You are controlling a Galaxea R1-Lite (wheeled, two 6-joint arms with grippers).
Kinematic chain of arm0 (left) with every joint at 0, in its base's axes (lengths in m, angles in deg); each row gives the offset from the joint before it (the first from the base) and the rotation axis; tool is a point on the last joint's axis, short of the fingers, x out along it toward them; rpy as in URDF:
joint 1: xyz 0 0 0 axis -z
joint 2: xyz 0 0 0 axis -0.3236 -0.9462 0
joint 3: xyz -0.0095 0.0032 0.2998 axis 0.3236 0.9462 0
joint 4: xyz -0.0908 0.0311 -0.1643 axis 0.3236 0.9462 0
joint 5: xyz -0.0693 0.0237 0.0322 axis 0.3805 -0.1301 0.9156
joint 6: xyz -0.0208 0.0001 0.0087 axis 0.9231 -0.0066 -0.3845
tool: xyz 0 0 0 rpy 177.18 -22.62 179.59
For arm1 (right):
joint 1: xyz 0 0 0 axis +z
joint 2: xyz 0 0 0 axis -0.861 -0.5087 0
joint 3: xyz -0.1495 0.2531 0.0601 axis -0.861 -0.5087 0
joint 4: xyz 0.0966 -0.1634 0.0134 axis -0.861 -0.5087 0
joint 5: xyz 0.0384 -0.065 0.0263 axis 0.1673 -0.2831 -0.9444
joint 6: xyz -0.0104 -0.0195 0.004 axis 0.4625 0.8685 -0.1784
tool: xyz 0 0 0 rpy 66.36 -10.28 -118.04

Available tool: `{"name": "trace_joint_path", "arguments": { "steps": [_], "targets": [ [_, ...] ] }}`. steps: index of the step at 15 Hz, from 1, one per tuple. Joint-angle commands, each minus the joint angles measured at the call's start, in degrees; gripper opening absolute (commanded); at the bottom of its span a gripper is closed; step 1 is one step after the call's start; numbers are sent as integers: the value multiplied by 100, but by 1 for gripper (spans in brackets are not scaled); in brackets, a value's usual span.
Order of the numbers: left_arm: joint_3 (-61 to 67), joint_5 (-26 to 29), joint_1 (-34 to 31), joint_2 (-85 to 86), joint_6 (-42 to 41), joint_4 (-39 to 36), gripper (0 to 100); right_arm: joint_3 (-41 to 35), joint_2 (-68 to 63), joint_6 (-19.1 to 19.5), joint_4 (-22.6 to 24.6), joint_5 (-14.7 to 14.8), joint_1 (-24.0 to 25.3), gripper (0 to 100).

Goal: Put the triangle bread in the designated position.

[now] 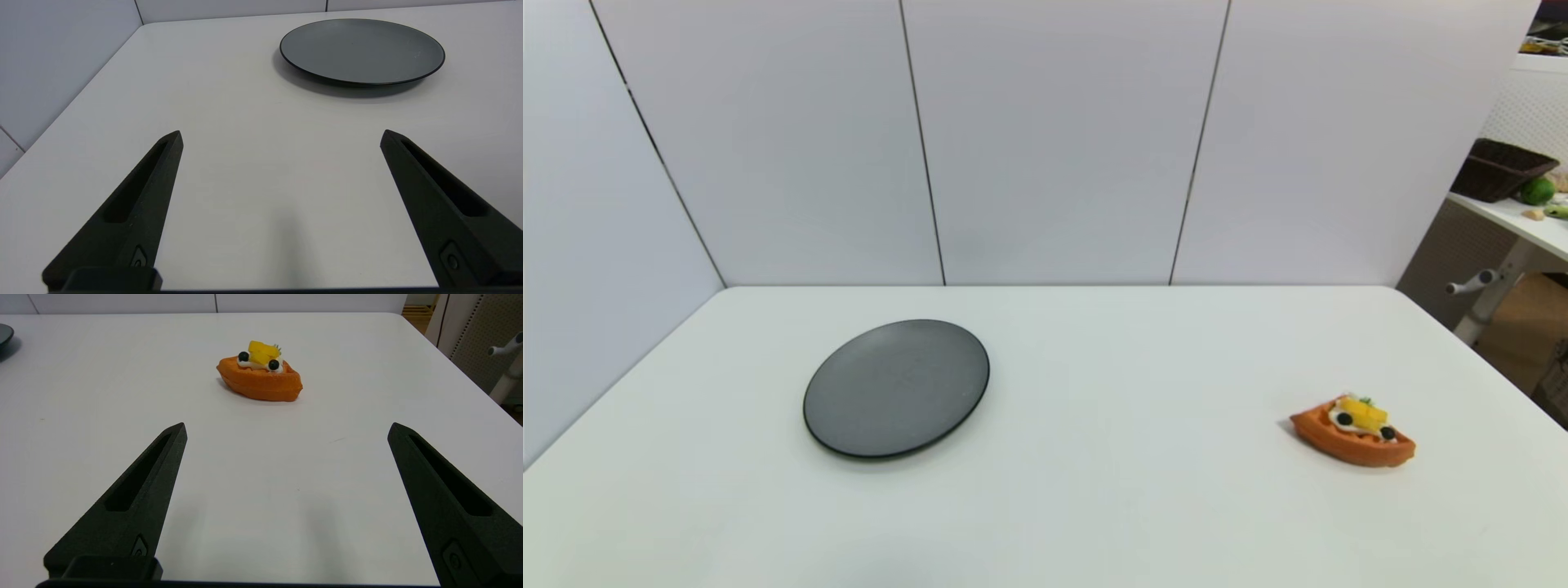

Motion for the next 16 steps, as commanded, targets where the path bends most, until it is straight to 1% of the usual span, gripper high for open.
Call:
{"name": "trace_joint_path", "arguments": {
  "steps": [1,16],
  "targets": [
    [0,4,-2,1,-2,-1,100,-9,0,-2,0,4,4,100],
    [0,4,-2,-7,-2,-1,100,-9,0,-2,0,4,4,100]
  ]
}}
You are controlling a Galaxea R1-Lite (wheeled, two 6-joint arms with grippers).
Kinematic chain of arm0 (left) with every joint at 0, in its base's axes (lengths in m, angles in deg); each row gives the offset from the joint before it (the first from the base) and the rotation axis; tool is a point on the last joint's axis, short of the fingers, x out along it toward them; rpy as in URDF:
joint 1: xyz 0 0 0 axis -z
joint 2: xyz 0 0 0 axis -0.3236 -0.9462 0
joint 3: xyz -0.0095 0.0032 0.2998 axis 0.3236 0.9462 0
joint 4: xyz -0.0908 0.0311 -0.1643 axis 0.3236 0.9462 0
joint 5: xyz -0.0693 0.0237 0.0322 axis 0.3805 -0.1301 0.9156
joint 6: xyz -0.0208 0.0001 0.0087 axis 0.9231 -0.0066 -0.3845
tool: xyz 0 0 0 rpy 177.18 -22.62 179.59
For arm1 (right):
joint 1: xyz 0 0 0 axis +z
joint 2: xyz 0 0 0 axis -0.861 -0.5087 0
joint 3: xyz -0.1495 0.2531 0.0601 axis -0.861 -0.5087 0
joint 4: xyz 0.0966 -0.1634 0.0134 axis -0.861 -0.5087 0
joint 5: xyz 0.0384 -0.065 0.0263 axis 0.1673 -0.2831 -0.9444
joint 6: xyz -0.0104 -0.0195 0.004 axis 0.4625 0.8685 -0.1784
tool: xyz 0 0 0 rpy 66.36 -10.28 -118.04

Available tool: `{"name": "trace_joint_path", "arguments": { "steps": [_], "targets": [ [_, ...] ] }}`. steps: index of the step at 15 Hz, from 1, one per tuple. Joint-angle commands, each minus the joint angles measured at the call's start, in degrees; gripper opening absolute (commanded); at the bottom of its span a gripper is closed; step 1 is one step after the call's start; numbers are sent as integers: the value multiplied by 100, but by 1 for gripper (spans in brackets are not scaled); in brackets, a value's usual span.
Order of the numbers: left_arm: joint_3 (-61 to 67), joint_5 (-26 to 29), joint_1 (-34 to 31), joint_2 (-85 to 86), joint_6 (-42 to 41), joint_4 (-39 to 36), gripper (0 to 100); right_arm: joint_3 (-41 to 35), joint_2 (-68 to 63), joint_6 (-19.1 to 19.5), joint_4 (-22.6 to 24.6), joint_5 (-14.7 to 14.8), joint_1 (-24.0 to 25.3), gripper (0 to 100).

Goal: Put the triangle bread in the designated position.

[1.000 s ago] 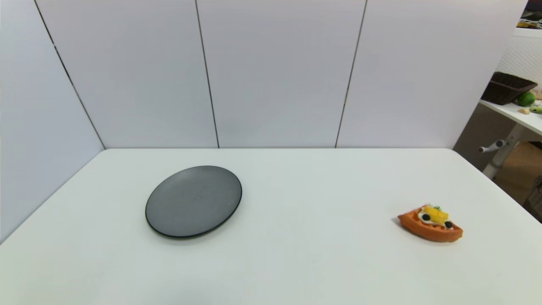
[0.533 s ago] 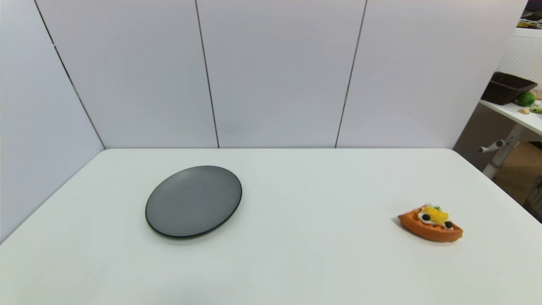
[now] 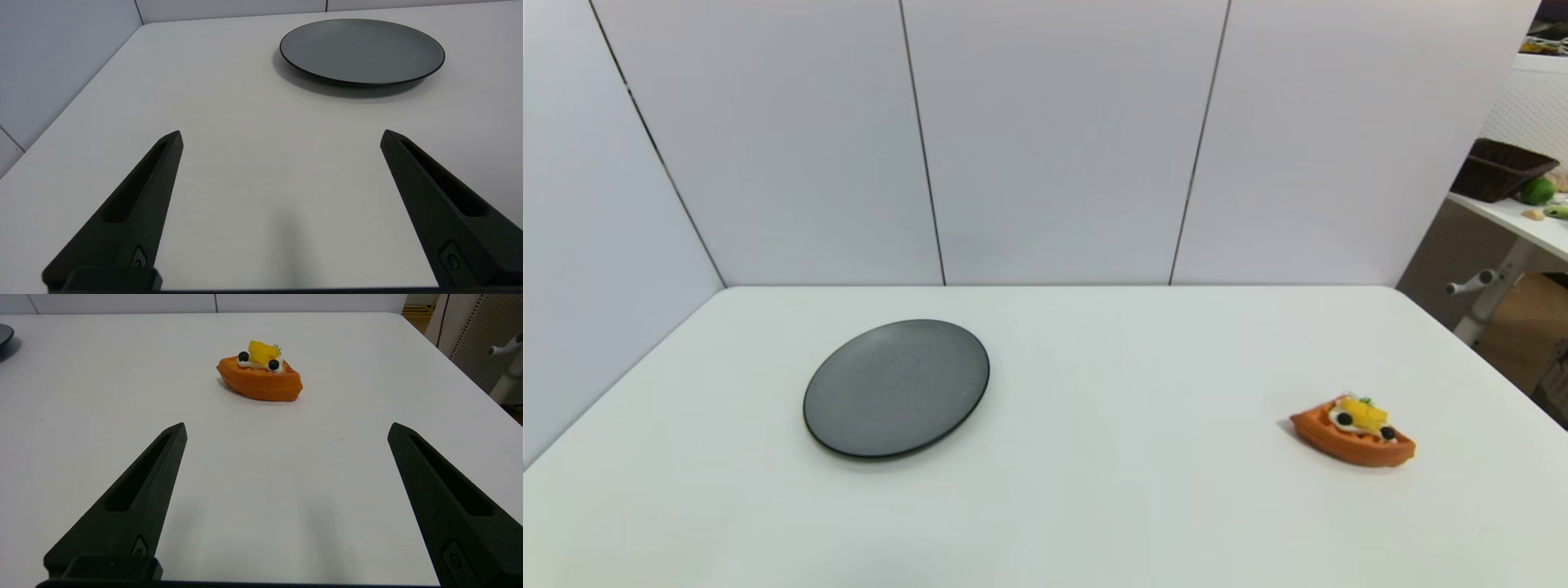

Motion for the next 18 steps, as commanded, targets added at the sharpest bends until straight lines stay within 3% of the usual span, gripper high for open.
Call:
{"name": "trace_joint_path", "arguments": {
  "steps": [1,12,17,18],
  "targets": [
    [0,1,-2,1,1,-1,100,-9,0,1,-2,4,7,100],
    [0,1,-2,1,-17,-1,100,18,-53,97,-11,-22,-2,100],
    [0,1,-2,1,10,-1,100,1793,-3023,194,103,4,-37,100],
    [0,1,-2,1,1,-1,100,2118,-3445,431,42,-4,-29,100]
  ]
}}
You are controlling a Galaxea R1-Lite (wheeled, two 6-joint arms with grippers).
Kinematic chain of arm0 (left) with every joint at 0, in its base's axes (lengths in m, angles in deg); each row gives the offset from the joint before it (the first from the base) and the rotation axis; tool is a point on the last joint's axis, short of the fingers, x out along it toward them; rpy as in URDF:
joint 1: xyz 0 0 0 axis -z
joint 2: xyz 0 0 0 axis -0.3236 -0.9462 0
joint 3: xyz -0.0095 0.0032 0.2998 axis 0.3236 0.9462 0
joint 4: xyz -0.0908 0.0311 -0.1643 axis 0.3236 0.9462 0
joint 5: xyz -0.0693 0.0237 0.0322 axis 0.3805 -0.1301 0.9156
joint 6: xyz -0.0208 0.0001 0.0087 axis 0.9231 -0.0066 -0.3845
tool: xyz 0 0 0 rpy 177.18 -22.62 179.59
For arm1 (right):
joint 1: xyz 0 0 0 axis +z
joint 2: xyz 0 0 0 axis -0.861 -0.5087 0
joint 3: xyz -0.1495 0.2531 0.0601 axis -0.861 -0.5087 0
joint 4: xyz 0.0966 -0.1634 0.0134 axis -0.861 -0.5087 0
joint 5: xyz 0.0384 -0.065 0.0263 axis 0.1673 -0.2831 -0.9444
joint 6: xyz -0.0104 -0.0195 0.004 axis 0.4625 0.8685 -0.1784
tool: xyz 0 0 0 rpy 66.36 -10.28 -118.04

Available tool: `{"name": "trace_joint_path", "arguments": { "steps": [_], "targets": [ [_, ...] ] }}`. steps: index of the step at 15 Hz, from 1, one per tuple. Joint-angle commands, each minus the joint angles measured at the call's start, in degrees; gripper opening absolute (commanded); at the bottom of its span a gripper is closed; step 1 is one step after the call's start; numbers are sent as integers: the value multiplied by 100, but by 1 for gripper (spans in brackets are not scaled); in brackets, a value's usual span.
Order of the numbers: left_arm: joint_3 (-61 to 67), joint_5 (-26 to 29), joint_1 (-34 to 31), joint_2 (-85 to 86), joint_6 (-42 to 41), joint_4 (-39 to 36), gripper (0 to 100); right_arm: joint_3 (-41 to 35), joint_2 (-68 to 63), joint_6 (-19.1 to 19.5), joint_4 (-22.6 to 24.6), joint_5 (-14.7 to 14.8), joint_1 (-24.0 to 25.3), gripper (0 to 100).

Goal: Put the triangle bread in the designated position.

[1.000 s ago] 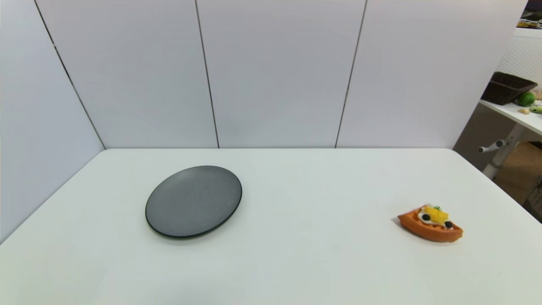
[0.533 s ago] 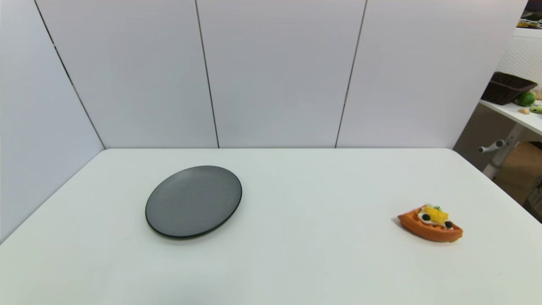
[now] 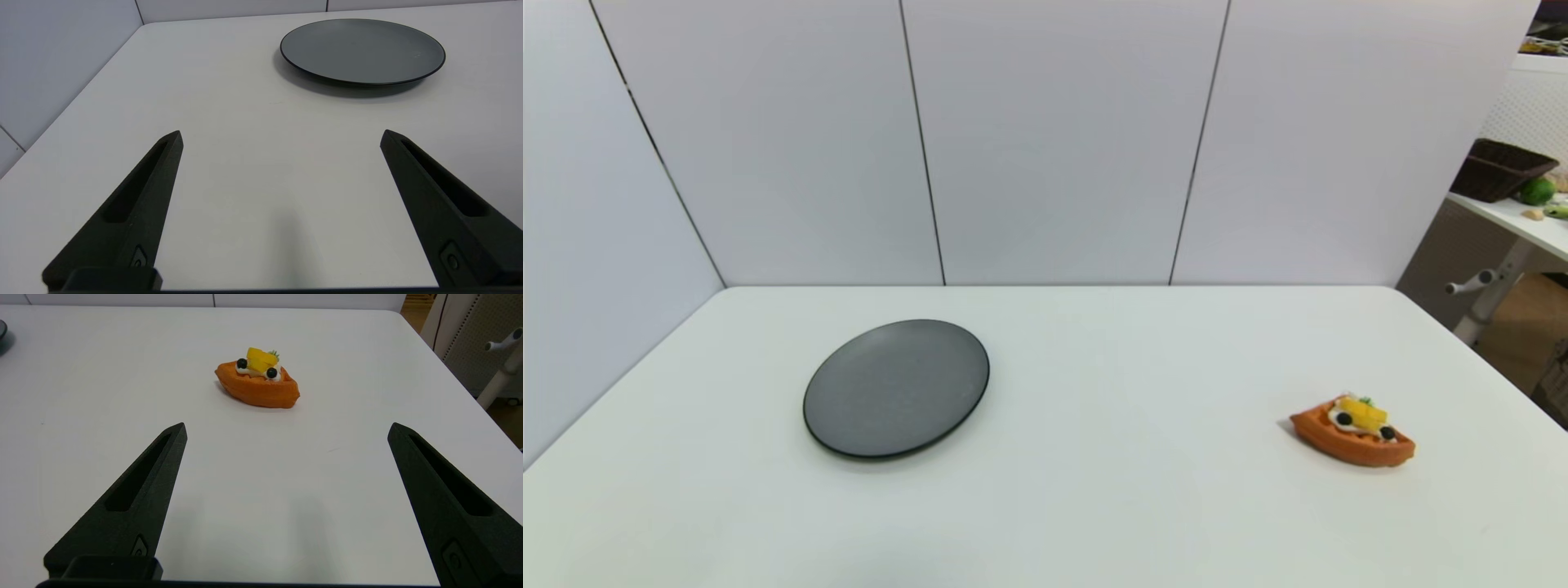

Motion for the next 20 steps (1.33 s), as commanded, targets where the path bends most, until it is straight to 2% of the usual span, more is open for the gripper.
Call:
{"name": "trace_joint_path", "arguments": {
  "steps": [1,2,3,6,8,10,13,16,20],
  "targets": [
    [0,1,-2,-7,-6,-1,100,1741,-2865,637,44,-57,19,100],
    [0,1,-2,-7,-6,-1,100,1882,-3305,769,105,-66,98,100],
    [0,1,-2,-7,-6,-1,100,2049,-3823,839,369,-101,124,100],
    [0,1,-2,1,-6,-1,100,2427,-4799,1340,387,-479,71,100],
    [0,1,-2,-7,-6,-1,100,2567,-5458,1542,466,-681,80,100],
    [0,1,-2,-7,2,-1,100,3077,-6100,1657,352,-698,45,100],
    [0,1,-2,-7,-6,-1,100,3806,-6961,2333,-281,-786,-34,100],
    [0,1,-2,-7,-6,-1,100,4360,-7568,2720,-940,-804,-219,100],
    [0,1,-2,-7,29,-1,100,4545,-7831,3177,-1248,-804,-351,100]
  ]
}}
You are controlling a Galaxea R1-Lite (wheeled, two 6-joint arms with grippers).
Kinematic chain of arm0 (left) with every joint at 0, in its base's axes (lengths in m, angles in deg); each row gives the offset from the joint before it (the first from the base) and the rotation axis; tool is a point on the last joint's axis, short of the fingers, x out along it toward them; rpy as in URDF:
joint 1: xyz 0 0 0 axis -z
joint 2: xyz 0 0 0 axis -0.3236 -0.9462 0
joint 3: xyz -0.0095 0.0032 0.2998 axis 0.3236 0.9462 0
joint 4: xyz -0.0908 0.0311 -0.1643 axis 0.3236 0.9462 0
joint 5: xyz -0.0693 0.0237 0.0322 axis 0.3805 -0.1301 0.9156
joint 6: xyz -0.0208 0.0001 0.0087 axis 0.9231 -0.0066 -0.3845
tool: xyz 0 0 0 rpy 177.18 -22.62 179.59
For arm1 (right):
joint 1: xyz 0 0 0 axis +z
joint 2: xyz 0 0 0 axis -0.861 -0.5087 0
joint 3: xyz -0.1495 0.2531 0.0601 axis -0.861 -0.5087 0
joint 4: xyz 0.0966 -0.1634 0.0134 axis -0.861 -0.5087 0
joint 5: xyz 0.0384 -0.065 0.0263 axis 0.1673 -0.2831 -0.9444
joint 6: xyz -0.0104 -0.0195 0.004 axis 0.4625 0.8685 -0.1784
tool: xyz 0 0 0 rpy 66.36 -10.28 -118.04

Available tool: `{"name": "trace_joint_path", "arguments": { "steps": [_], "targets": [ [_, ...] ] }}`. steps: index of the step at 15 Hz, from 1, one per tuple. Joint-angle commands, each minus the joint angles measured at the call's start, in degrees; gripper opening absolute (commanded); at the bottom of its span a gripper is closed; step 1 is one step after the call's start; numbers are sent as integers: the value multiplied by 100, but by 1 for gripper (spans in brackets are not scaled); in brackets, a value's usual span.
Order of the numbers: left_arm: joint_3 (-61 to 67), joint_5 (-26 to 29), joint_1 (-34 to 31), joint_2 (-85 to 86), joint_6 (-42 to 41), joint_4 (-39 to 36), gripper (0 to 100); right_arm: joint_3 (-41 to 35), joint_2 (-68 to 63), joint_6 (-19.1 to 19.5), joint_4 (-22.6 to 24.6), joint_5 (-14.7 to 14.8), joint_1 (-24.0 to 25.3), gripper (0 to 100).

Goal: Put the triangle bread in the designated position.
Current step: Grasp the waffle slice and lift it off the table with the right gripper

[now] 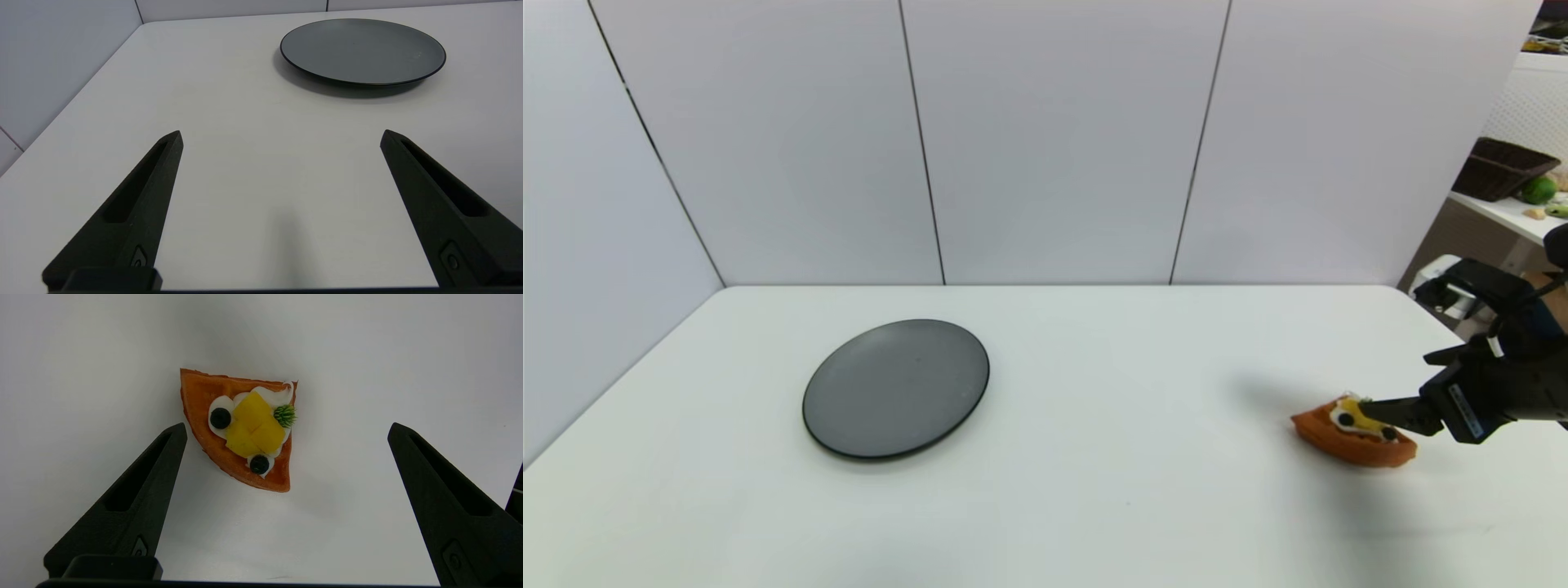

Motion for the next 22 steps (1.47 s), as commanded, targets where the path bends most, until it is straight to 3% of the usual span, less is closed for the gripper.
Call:
{"name": "trace_joint_path", "arguments": {
  "steps": [1,5,13,14,22],
  "targets": [
    [0,1,-2,-7,12,1,100,132,-406,404,-182,-28,-124,100],
    [0,1,-2,1,12,1,100,88,-424,685,-674,-353,-124,100],
    [0,1,-2,1,12,1,100,492,-1311,685,-595,-406,-71,100],
    [0,1,-2,1,12,1,100,510,-1373,685,-604,-406,-62,0],
    [0,1,-2,1,12,1,100,413,-1478,782,-604,-371,-62,0]
  ]
}}
